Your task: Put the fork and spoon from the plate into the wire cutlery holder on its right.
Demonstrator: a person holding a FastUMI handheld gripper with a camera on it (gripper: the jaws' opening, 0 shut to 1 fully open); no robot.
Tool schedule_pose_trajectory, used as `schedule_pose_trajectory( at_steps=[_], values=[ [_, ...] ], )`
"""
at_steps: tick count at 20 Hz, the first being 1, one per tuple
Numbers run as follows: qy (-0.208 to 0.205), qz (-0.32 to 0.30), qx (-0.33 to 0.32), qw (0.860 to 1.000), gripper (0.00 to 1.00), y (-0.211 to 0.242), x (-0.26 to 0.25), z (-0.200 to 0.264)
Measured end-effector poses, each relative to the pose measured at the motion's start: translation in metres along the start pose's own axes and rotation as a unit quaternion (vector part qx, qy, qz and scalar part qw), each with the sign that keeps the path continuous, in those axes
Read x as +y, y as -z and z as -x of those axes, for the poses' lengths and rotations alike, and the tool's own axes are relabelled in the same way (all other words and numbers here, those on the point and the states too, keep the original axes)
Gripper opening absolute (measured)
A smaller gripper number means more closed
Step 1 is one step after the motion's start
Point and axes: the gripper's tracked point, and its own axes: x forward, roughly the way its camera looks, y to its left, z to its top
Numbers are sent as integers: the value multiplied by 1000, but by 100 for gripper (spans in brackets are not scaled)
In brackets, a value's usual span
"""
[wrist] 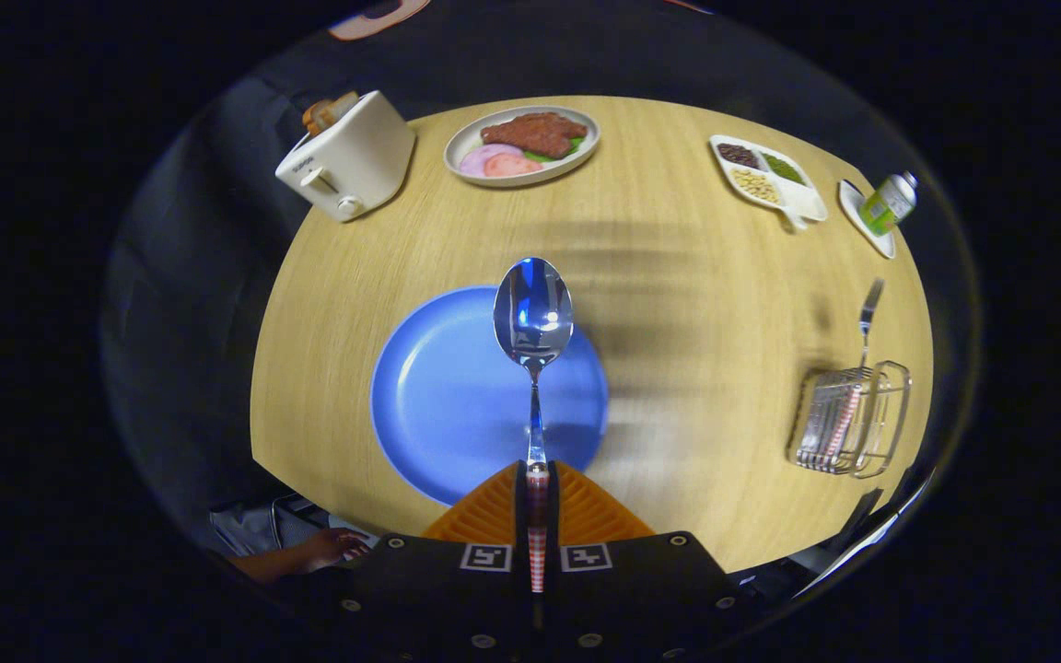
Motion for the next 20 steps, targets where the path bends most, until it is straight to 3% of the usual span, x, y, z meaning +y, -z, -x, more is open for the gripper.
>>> schedule_pose_trajectory(
  at_steps=[5,9,20],
  values=[
    [35,-27,-9,999,5,1,-108,46],
    [50,-26,20,998,5,17,-167,65],
    [28,7,149,988,5,58,-215,57]
  ],
)
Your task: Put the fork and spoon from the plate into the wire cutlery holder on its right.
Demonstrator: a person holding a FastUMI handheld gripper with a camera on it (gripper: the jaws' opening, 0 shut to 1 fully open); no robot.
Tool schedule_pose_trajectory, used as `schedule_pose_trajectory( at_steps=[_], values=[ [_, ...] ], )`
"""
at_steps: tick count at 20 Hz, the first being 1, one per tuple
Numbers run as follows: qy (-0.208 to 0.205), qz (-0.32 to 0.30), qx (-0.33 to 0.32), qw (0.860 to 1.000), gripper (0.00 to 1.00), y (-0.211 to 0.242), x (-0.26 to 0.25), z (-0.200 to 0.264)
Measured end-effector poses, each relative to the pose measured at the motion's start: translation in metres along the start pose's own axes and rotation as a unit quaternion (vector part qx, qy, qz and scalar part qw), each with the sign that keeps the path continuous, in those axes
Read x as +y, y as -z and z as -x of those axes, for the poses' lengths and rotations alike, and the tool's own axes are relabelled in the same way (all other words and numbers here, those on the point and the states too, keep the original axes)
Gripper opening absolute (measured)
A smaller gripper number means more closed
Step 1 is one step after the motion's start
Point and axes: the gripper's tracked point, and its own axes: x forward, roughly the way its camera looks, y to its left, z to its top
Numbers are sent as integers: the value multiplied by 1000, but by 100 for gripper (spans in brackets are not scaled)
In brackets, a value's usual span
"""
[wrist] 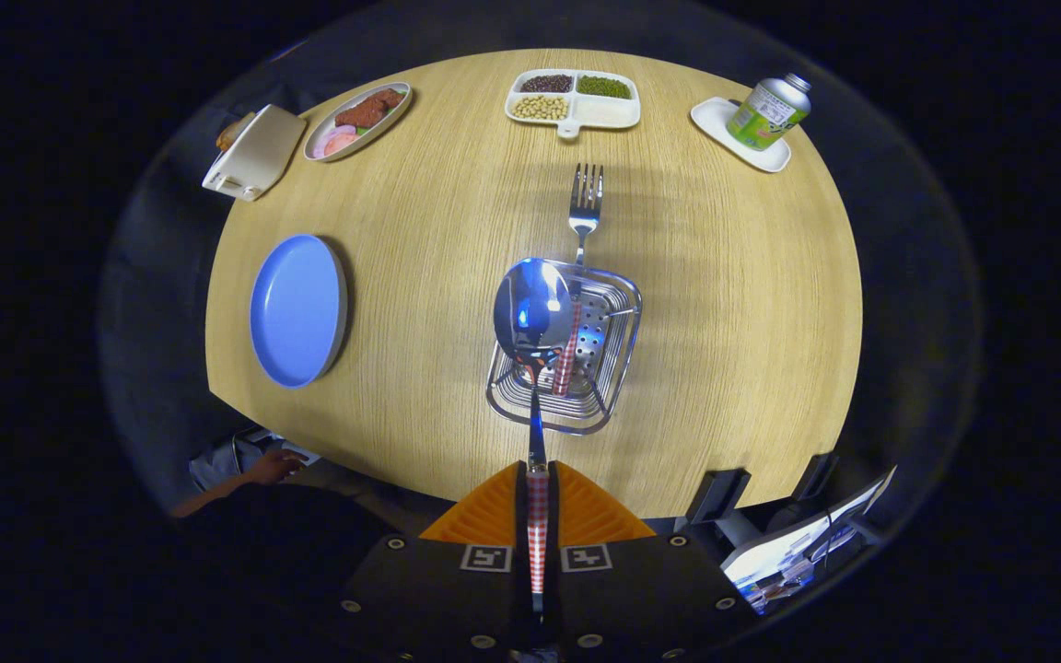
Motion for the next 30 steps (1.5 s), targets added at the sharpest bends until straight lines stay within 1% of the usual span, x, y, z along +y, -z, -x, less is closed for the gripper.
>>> schedule_pose_trajectory(
  at_steps=[7,9,14,17,20,23,24,26,30],
  values=[
    [-15,-16,20,1000,8,2,-6,-6],
    [-18,-19,20,999,10,1,-7,-5],
    [-26,-26,9,999,12,-6,-8,4],
    [-30,-48,-24,998,17,-21,-8,14],
    [-34,-70,-60,995,21,-34,-9,19],
    [-29,-67,-108,991,23,-50,-9,6],
    [-30,-75,-117,990,22,-52,-8,1],
    [-51,-98,-133,985,22,-60,1,-5],
    [-58,-91,-136,985,25,-66,-2,-13]
  ],
)
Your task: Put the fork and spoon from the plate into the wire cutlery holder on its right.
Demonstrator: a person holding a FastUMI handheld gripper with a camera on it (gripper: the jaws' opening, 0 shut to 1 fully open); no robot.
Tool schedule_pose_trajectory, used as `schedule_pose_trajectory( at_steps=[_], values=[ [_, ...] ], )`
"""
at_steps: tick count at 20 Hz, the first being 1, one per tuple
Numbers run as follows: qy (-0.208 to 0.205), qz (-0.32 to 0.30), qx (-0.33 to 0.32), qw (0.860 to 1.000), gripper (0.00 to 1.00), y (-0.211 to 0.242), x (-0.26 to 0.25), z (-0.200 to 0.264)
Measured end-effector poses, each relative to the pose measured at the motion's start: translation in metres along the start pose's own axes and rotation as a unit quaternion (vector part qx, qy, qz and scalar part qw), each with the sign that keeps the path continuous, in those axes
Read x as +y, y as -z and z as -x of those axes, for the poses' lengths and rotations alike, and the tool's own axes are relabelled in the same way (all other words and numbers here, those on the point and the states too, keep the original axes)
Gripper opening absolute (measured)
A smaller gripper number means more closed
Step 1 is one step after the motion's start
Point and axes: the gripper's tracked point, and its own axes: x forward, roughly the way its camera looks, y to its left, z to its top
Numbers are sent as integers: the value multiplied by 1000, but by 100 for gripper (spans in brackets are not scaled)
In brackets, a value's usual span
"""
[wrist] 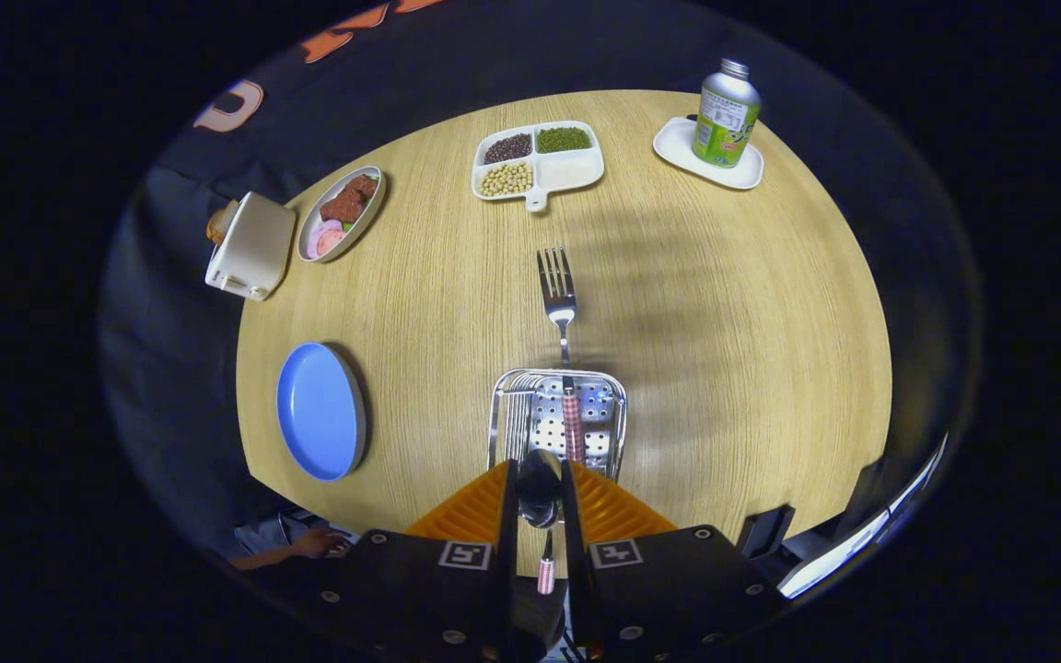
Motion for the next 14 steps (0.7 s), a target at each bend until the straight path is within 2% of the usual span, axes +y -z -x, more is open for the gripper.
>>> schedule_pose_trajectory(
  at_steps=[14],
  values=[
    [-50,46,44,997,24,3,5,-34]
  ],
)
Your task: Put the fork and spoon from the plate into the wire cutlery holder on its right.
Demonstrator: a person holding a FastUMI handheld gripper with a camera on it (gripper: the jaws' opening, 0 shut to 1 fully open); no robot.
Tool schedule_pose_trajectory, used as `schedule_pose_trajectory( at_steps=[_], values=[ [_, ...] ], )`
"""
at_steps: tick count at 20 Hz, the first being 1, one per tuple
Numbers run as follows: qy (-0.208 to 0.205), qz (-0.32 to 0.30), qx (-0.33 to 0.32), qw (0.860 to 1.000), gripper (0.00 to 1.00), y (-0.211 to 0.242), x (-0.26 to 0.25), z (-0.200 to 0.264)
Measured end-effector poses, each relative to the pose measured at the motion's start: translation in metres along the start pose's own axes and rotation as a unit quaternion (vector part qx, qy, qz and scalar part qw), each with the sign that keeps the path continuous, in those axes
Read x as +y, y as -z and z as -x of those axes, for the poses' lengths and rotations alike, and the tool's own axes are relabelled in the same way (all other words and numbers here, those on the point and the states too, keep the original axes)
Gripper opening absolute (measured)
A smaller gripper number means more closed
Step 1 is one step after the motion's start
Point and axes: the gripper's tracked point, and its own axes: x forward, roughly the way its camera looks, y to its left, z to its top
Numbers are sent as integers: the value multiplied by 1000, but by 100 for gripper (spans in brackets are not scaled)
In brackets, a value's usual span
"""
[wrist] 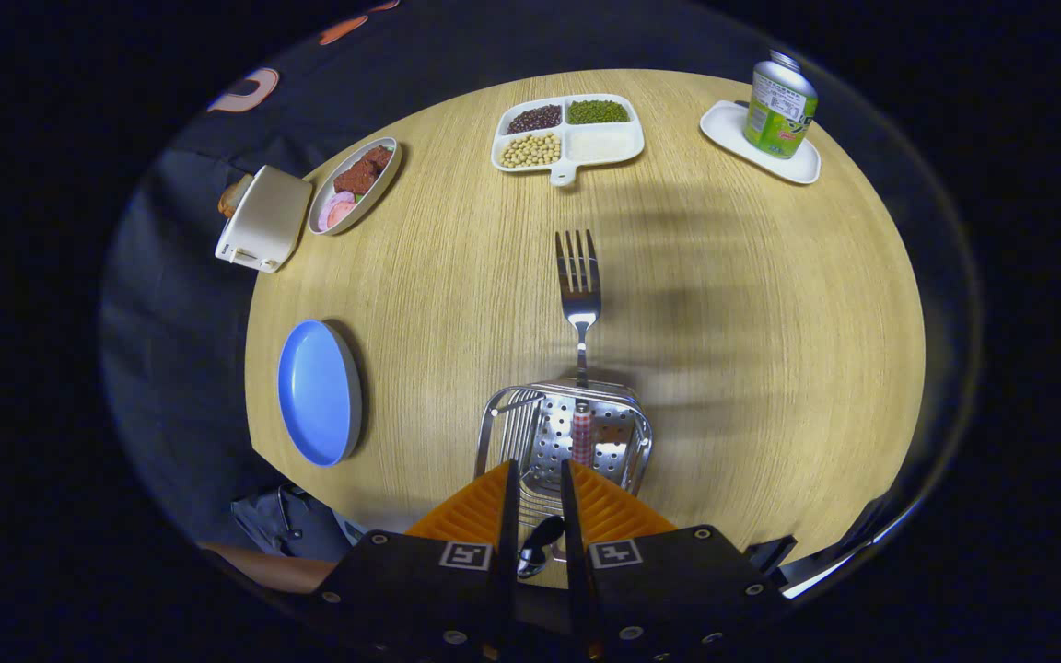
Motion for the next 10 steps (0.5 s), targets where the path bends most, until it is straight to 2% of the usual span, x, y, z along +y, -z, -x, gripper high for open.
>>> schedule_pose_trajectory(
  at_steps=[5,10],
  values=[
    [-15,7,-9,1000,23,-7,1,-2],
    [-48,11,-74,996,24,-25,5,16]
  ],
)
